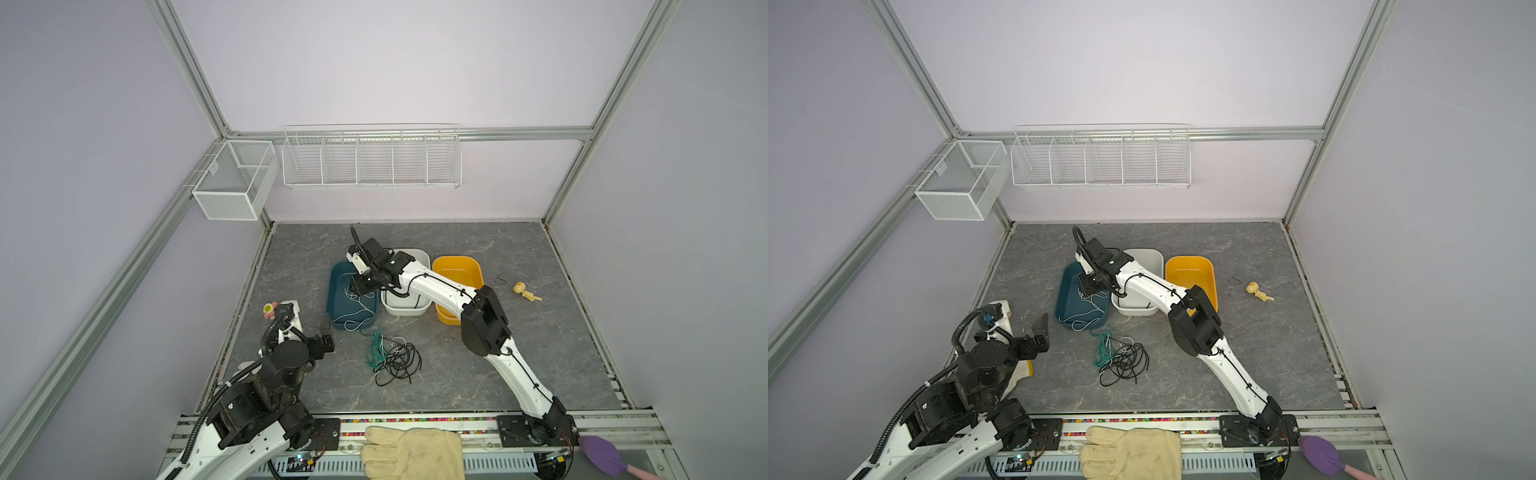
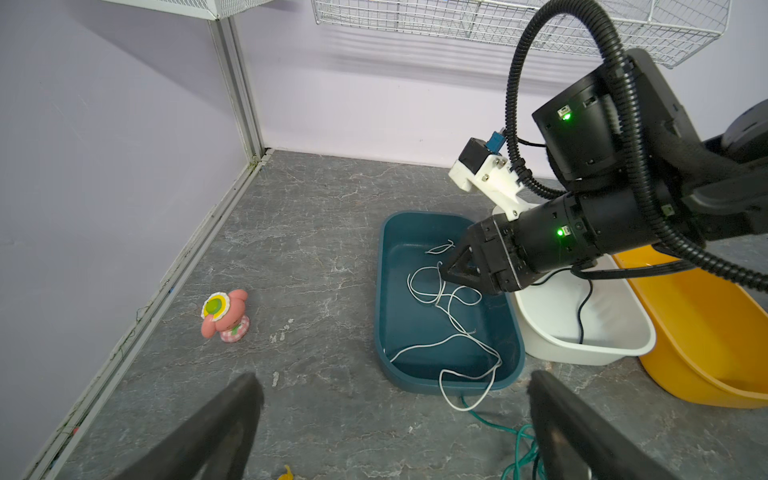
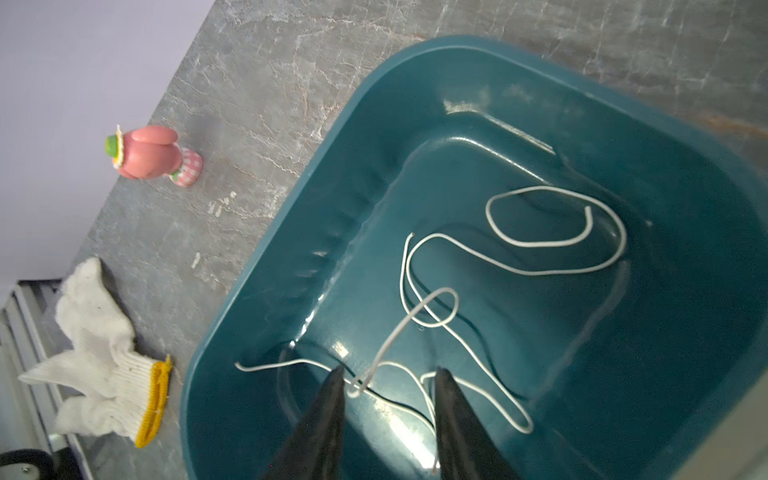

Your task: Untangle the cables

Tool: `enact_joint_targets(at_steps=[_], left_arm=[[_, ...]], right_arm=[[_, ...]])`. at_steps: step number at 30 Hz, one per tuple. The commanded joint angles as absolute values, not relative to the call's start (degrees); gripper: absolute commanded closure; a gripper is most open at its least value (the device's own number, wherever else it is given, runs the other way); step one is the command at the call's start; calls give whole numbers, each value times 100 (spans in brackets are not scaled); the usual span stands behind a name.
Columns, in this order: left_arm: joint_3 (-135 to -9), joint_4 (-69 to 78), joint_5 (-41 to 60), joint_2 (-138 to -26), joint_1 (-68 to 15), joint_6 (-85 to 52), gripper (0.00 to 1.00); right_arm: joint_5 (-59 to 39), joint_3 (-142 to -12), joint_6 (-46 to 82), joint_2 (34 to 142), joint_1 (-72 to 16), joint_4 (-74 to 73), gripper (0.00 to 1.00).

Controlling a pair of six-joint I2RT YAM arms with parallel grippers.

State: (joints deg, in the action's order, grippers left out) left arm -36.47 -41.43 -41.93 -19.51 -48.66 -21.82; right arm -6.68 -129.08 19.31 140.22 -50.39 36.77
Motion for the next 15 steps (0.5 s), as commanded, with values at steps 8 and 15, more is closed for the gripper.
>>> enact_joint_targets(at_steps=[8,15], left_arm=[[-3639,-4144,-4166,-1951,-4863,-2125,1],[-3647,-4157,-4157,-1928,-4862,-2127,1]], right_arm=[[13,-12089,2011,12625,-5503,4173,39],[-462,-10147,3167,11504,-5710,3252,33]])
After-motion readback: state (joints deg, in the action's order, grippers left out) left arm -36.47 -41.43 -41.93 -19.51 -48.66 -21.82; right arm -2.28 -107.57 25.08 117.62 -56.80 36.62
